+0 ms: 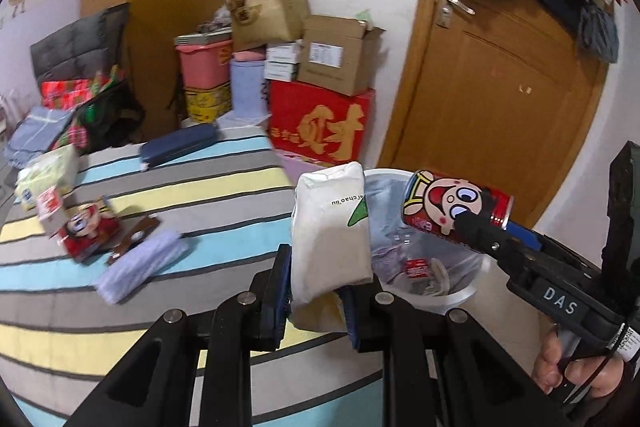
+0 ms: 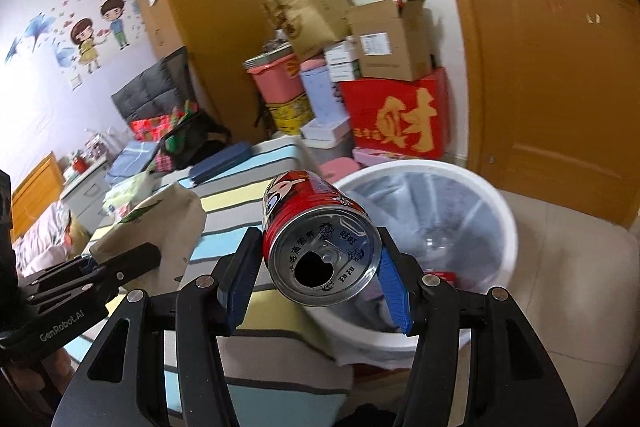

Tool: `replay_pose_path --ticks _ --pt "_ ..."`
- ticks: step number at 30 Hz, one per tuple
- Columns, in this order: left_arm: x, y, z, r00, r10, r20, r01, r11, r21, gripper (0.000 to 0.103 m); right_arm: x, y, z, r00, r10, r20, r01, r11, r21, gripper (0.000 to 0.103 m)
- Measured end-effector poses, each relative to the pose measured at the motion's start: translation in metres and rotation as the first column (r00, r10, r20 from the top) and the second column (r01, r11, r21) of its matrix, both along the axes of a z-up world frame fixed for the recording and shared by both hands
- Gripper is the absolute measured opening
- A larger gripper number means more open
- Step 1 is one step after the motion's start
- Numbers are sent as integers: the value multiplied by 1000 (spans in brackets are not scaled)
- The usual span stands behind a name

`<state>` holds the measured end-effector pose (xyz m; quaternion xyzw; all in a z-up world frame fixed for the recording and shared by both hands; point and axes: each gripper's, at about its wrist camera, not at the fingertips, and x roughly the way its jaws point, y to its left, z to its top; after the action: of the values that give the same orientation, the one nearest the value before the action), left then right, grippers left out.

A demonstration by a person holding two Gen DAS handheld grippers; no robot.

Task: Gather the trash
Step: 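Carry the paper bag and red can in both tools over the trash bin, then open both tools to drop the paper bag and can into the bin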

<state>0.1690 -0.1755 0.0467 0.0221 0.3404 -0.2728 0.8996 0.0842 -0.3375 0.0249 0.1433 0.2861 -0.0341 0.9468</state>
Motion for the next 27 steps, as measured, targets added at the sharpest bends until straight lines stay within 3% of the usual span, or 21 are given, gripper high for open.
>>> replay_pose_path --ticks 16,25,27 --pt "22 -100 -26 988 -142 -67 145 989 41 23 5 -65 -19 986 -130 -105 129 991 -17 57" --pt "34 -111 -35 986 -143 -86 147 988 42 26 20 -76 -32 978 -131 -165 126 991 -38 57" --pt "34 -109 -37 986 -141 -89 145 988 45 35 20 -77 -32 978 -133 -161 128 991 -42 57"
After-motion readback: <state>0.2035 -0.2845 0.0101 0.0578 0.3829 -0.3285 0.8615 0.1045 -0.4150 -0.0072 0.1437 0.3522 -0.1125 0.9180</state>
